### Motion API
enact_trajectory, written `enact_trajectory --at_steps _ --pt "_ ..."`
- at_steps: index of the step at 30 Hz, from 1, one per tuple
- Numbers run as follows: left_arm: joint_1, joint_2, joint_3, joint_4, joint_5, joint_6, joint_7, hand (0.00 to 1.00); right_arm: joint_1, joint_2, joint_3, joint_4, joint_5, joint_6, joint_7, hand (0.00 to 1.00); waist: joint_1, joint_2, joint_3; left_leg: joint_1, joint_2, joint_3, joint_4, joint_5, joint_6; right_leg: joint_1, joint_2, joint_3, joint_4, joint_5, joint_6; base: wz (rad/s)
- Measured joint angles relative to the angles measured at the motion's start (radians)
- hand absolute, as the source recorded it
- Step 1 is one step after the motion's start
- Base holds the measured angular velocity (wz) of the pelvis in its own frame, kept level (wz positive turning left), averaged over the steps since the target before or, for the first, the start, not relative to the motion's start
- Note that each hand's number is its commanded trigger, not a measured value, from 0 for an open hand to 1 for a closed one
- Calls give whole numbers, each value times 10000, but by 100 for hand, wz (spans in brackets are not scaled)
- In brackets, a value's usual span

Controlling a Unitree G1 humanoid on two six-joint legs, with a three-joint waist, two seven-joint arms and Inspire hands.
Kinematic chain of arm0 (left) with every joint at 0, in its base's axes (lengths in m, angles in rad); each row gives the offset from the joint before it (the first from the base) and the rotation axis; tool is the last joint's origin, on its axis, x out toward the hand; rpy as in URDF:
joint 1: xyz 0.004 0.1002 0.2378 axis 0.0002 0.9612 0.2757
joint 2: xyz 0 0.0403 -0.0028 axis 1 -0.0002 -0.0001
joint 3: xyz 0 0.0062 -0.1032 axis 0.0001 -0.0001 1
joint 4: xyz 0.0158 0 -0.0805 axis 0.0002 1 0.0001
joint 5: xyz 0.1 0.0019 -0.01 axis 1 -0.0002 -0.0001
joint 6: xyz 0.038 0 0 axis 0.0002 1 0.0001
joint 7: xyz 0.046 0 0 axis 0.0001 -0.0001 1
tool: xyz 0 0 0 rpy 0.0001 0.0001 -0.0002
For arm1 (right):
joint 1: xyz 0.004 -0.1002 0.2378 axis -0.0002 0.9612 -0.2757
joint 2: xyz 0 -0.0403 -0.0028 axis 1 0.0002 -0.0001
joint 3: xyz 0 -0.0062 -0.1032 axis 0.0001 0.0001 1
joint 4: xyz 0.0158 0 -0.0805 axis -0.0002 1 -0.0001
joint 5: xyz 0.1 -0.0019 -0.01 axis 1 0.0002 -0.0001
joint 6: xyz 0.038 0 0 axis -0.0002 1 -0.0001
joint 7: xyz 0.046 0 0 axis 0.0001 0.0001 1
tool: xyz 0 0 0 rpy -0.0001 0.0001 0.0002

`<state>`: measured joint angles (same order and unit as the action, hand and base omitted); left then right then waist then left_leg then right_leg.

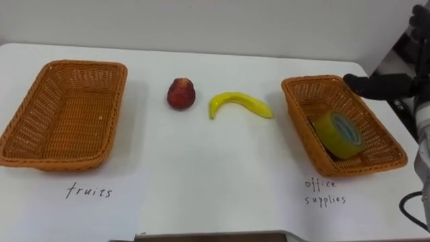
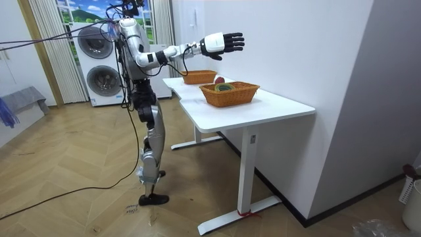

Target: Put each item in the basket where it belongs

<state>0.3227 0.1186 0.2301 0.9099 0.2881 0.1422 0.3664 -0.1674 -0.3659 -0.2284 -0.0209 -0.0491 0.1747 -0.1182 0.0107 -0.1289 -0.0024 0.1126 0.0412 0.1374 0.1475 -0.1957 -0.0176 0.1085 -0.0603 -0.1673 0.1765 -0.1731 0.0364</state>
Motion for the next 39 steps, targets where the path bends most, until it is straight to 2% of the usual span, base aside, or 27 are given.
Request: enact_trajectory --at_steps 4,7,9,11,13,15,17,19,21,22,26,31,35,39 --pt "-1 88 -15 -121 7 -184 48 0 -304 -289 11 -315 -11 -4 -102 0 57 -136 49 -38 1 -13 9 1 1 -90 -2 4 104 0 0 0" --pt "20 173 -19 -105 346 -206 158 0 -532 -669 160 -711 -236 -16 -119 0 257 -207 11 -54 1 -40 10 1 2 -96 -4 -72 106 0 0 0" --pt "18 175 -21 -109 607 -202 152 0 -988 -814 502 -772 -828 -42 -107 0 263 -226 -2 -67 1 -41 11 2 3 -97 -16 -192 104 0 0 3" --pt "-85 235 -116 -155 762 -209 139 0 -1391 -952 973 -888 -1023 -136 -54 0 467 -271 -25 -148 4 -57 40 2 2 -145 -23 -306 91 0 0 0" --pt "-155 282 -201 -157 778 -207 139 0 -1505 -958 1301 -913 -1165 -161 113 0 642 -276 -25 -166 2 -124 41 2 2 -126 -33 -390 91 0 0 11" --pt "-234 312 -182 -156 781 -202 138 0 -1505 -958 1462 -916 -1289 -150 310 0 778 -400 -81 -180 -13 -252 43 3 4 -93 -51 -570 95 0 0 18" --pt "-188 428 -185 -151 773 -181 139 0 -1510 -959 1714 -916 -1463 -113 467 0 1045 -531 -38 -179 -16 -376 48 5 5 -52 -45 -580 95 -1 1 13" --pt "-187 531 -189 -151 773 -169 141 0 -1520 -959 1912 -913 -1463 -113 646 0 1109 -684 -9 -264 -31 -577 76 6 5 -40 -42 -615 85 0 1 22" --pt "-121 565 -197 -105 761 -166 143 0 -1523 -961 2117 -905 -1483 -112 928 0 1133 -806 5 -322 -38 -598 158 6 5 -40 -49 -609 83 0 1 19" --pt "-106 561 -212 -88 754 -149 138 0 -1525 -961 2265 -894 -1521 -112 1133 0 1278 -827 19 -321 -41 -601 166 5 5 -41 -55 -621 73 0 0 0" --pt "-47 575 -182 -107 751 -145 135 0 -1524 -962 2582 -772 -1510 -109 1777 0 1348 -864 51 -406 -55 -759 179 6 5 -35 -67 -814 42 0 1 11" --pt "-17 654 -236 -101 752 -113 143 0 -1700 -1052 2894 -234 -1536 -84 1979 0 1450 -920 90 -573 -67 -838 183 16 -12 -63 -51 -893 -75 0 1 4" --pt "-89 785 -699 -105 763 -110 149 0 -1719 -1272 3289 639 -1998 -52 2337 0 1595 -1020 72 -815 -83 -832 227 21 -15 -285 -63 -894 -68 0 0 0" --pt "-111 854 -927 -109 771 -88 143 0 -1726 -1287 3361 1117 -2238 16 2570 0 1653 -1007 88 -1016 -108 -844 257 37 3 -462 -86 -891 -77 0 0 1"
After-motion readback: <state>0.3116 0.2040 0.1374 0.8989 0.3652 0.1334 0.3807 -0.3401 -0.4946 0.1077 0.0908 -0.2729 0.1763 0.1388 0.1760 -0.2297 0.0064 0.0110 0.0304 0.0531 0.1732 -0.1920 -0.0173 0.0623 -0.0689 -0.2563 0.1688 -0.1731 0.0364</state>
